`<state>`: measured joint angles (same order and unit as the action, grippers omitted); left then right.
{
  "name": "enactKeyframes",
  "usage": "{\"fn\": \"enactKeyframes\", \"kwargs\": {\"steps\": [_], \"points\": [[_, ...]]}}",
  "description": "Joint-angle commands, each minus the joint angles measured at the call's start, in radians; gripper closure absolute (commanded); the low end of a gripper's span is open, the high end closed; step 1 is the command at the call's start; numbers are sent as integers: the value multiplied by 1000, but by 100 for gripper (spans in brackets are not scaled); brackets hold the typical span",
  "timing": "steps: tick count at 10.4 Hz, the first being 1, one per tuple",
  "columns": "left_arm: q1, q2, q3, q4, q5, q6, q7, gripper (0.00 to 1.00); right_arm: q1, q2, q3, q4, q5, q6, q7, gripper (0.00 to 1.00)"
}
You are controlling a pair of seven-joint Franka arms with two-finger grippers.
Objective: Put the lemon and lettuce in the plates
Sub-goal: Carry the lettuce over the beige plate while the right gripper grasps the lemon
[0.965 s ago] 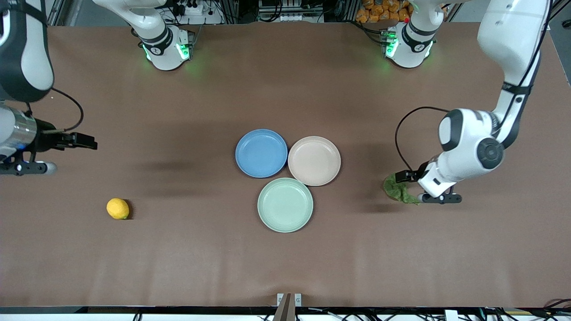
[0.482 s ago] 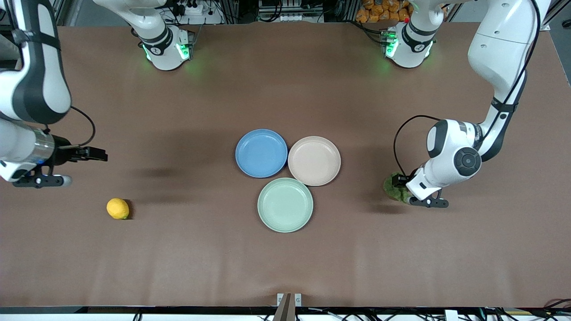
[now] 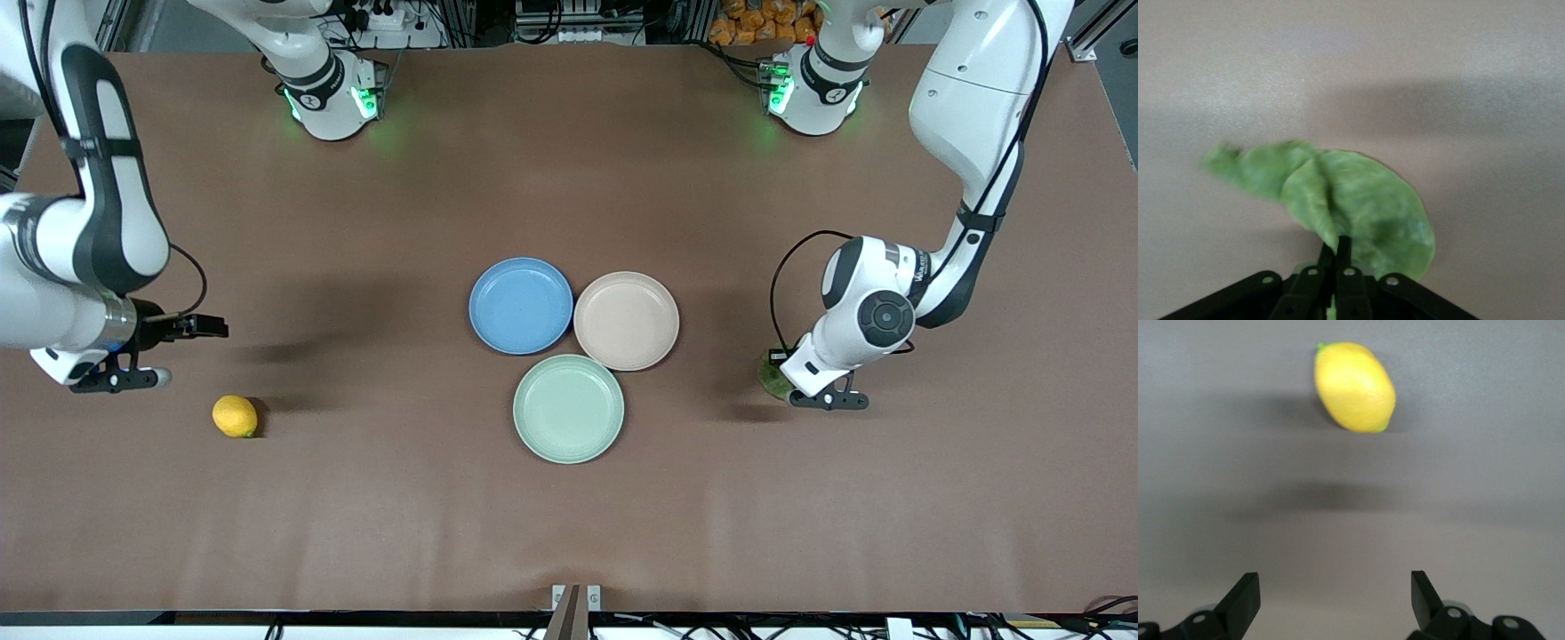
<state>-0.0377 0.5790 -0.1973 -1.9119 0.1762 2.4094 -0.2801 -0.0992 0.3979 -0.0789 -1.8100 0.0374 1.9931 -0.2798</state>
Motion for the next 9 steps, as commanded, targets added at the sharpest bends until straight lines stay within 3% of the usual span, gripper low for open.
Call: {"fn": "enactKeyframes", "kwargs": {"steps": [1,5,7,9], "points": [[-25,-34,6,8,32,-45,-54,100,5,42,15,44,7,27,-53,0],[-178,-99,-8,88,17,-234,-272,100,24,139,15,152,-2,45,-304,0],[-215,-100,-66,109,16,-236,-413,100,59,163,15,158,-126,178,-531,0],[-217,-91,-154,117,16,-236,-561,100,61,199,16,161,-126,238,-559,0]]}}
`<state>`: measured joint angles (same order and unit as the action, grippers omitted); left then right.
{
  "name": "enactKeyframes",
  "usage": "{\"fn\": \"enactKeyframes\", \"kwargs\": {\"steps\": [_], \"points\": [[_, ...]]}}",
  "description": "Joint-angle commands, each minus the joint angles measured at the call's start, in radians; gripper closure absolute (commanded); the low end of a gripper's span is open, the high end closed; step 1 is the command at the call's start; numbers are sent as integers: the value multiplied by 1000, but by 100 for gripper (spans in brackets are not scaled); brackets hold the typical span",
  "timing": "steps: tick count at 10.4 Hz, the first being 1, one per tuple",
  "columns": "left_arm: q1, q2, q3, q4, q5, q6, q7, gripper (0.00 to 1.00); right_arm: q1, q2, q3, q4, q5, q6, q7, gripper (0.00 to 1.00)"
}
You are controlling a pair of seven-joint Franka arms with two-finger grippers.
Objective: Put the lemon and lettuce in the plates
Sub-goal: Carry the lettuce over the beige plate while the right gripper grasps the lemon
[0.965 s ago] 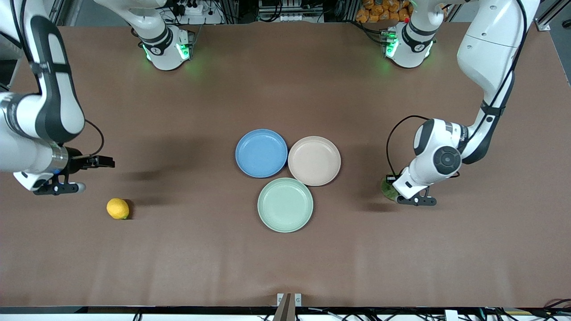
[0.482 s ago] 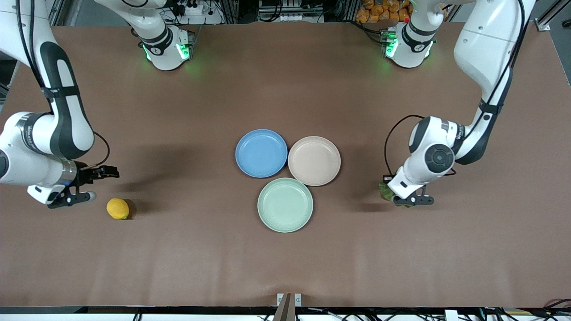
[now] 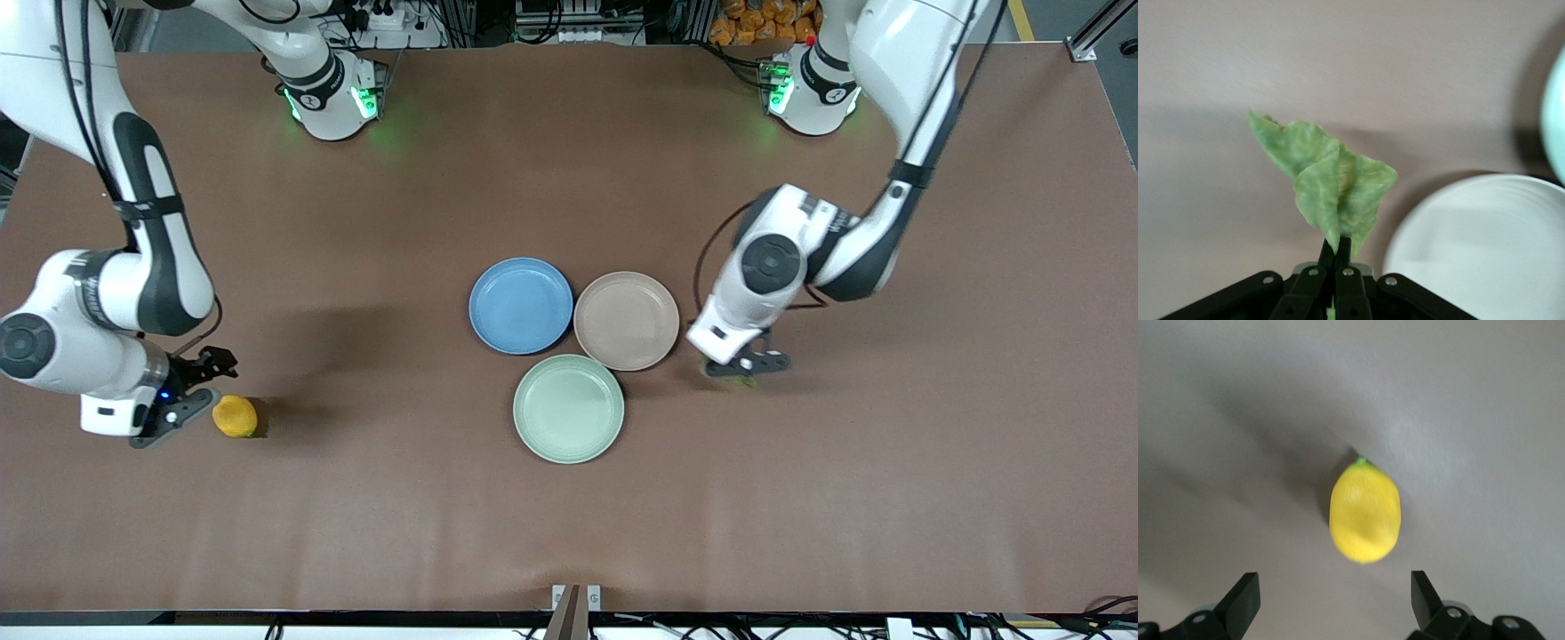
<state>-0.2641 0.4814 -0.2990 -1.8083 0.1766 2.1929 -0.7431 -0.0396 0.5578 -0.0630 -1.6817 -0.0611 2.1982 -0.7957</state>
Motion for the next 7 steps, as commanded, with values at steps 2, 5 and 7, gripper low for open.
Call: {"fn": "enactKeyframes", "kwargs": {"steps": [2,5,7], "points": [[6,17,-119,26,9,-19,-212,100,-9,76,2,34,-17,81,-60,0],[-32,48,-147,26,-32,-19,-303,100,-31,97,3,39,-3,104,-117,0],[-44,77,-147,56,-34,-19,-315,74,-33,116,3,39,10,135,-128,0]]}}
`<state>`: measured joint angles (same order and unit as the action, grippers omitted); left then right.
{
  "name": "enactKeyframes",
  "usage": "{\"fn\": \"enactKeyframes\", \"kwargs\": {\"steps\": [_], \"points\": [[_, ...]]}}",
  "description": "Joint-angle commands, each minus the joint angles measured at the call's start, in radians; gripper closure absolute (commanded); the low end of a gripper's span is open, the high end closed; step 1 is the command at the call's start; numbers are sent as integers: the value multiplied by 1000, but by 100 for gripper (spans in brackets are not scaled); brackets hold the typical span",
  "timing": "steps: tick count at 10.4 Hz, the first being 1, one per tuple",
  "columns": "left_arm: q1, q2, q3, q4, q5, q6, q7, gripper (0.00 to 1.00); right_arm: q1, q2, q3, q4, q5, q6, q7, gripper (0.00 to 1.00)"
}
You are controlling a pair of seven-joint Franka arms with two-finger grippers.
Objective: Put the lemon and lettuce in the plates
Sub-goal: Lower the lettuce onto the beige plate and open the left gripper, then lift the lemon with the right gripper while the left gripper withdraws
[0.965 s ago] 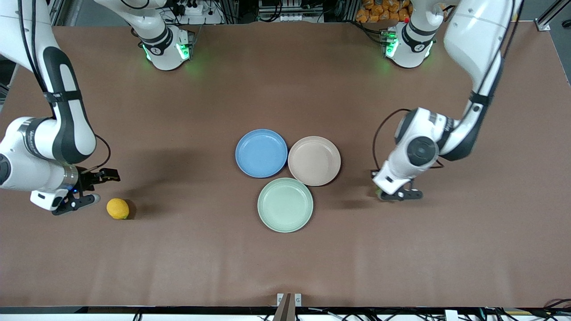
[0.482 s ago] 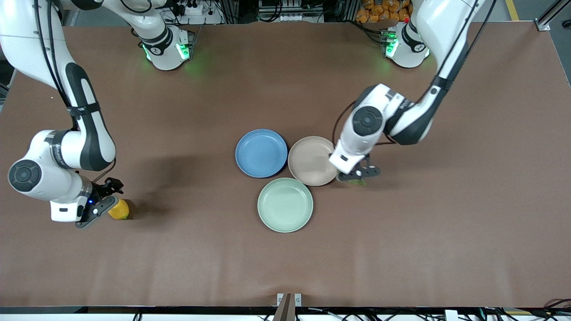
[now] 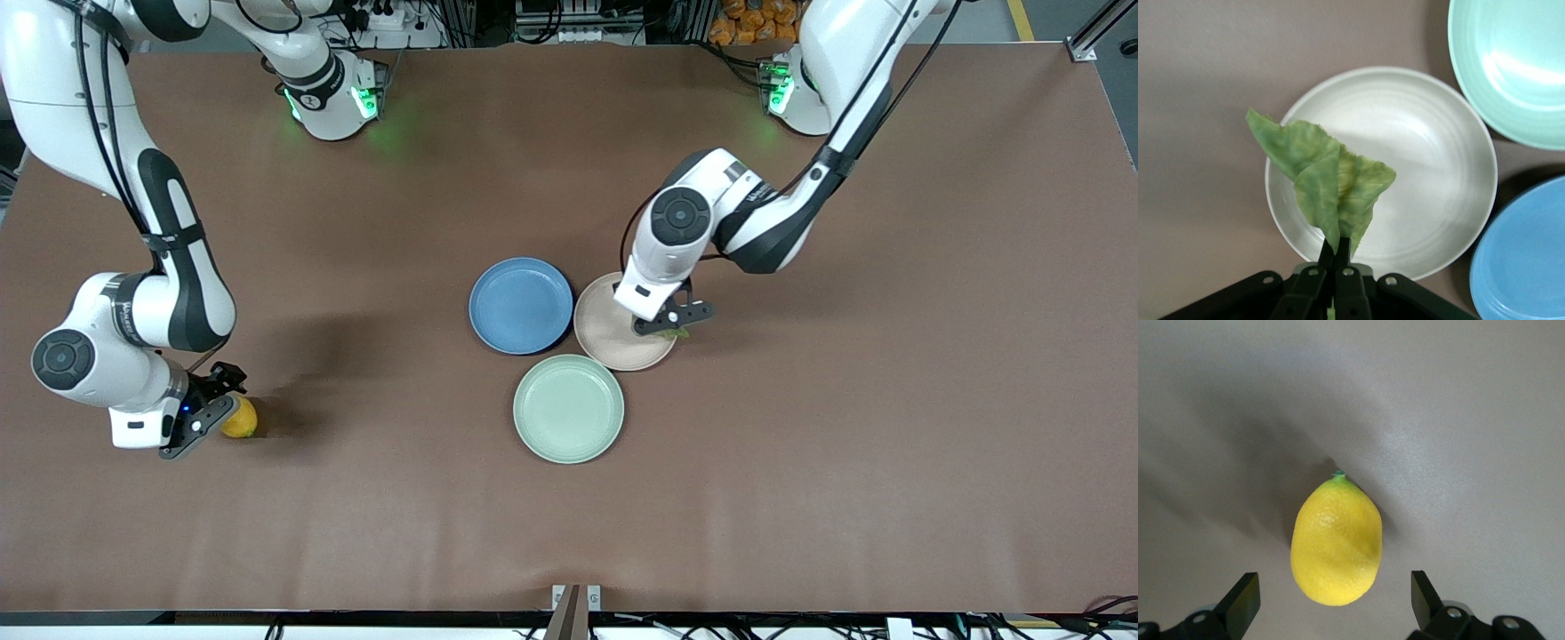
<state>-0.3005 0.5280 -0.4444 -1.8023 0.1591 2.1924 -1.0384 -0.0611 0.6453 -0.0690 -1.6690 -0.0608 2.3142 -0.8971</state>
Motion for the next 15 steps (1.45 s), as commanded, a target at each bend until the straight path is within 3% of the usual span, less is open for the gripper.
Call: {"fn": "enactKeyframes", "kwargs": {"steps": [1,2,3,6,8,9,10,11,15], "points": [[-8,38,-2,63,-15,-19,-20,28,-11,42,9,26,10,49,-25,0],[-6,38,-2,69,-13,-19,-11,8,-11,51,9,26,10,62,-25,0],[-3,37,-2,93,-10,-19,-11,0,-9,54,11,26,10,63,-25,0],[32,-23,4,115,2,-35,-2,0,-9,63,11,25,21,70,-25,0],[93,-113,4,136,2,-141,123,0,-8,67,9,23,67,71,-23,0],[134,-153,4,153,2,-199,191,0,-11,68,9,23,112,71,-25,28],[174,-196,6,161,2,-241,255,0,-11,68,9,20,128,71,-26,88],[213,-241,4,161,2,-264,296,0,-11,71,9,20,128,71,-26,100],[371,-370,4,159,2,-353,494,0,-5,62,9,23,136,56,15,100]]}}
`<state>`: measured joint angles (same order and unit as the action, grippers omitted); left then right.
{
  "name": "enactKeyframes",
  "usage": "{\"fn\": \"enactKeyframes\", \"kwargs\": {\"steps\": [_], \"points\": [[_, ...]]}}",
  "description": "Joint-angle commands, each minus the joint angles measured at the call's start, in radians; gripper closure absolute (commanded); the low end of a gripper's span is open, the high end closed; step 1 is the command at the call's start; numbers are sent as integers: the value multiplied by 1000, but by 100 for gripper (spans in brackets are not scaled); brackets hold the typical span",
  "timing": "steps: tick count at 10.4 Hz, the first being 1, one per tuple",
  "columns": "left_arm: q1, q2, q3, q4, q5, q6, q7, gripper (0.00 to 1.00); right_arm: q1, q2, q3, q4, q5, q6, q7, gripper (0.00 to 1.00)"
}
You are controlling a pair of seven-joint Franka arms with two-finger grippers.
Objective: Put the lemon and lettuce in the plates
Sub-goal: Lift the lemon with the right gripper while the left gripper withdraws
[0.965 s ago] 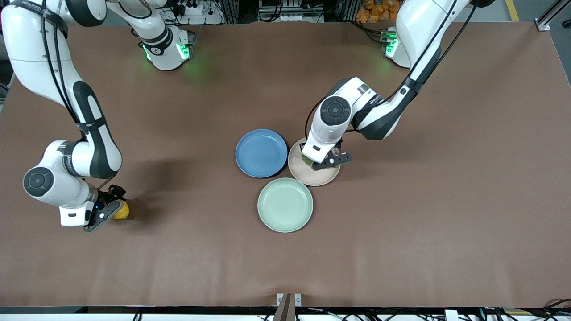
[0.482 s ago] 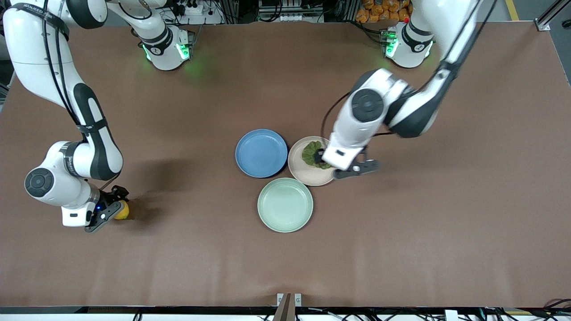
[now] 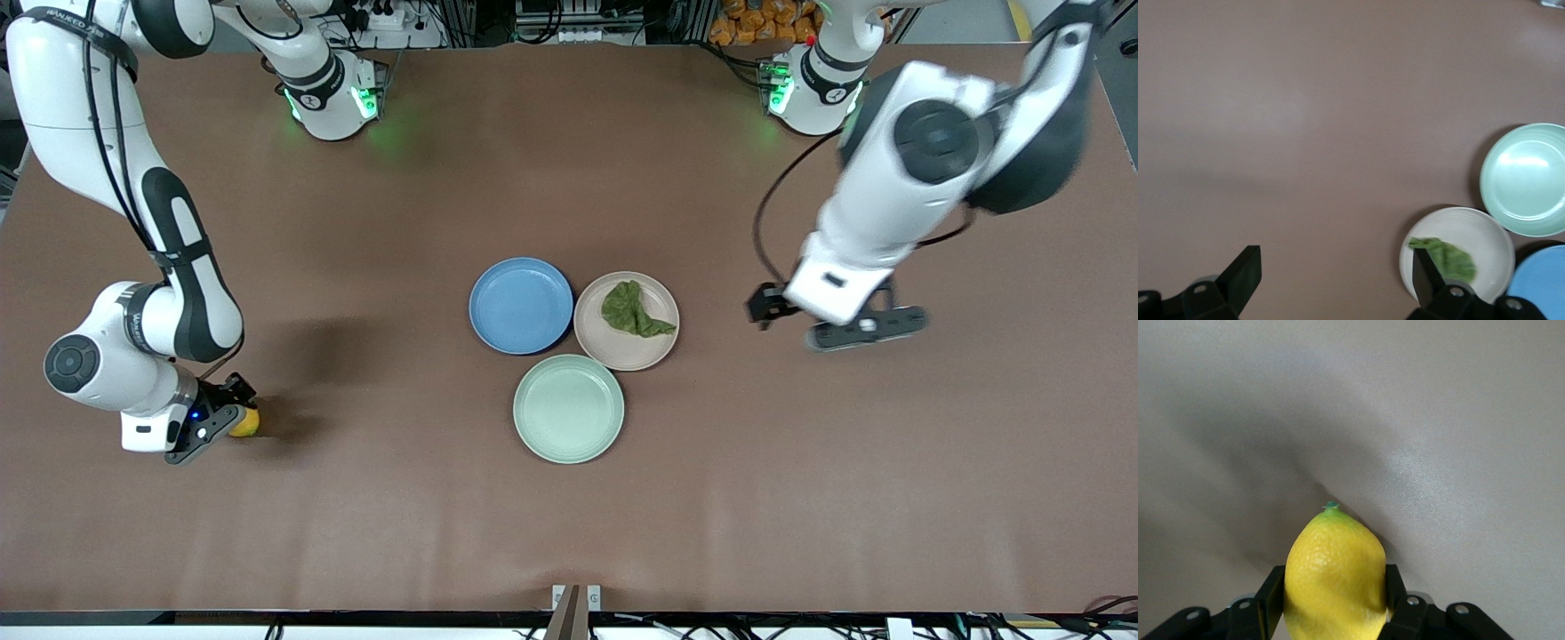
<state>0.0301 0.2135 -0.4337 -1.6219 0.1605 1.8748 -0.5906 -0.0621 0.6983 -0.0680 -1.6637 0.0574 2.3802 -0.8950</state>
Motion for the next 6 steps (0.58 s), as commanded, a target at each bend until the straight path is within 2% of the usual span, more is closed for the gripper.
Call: {"fn": "enactKeyframes", "kwargs": {"steps": [1,3,4,5,6], "points": [[56,-92,-7,-19,-1,-61,49,0,-1,4,8,16,19,-28,62,100],[80,-144,0,-18,-5,-117,90,0,1,-28,10,9,22,-119,152,100],[41,-148,69,-4,-12,-153,130,0,8,-52,10,-16,33,-122,186,100],[-19,-148,157,57,-18,-204,187,0,19,-78,10,-42,33,-122,226,100],[-22,-143,180,88,-19,-230,236,0,36,-103,10,-59,33,-131,263,100]]}}
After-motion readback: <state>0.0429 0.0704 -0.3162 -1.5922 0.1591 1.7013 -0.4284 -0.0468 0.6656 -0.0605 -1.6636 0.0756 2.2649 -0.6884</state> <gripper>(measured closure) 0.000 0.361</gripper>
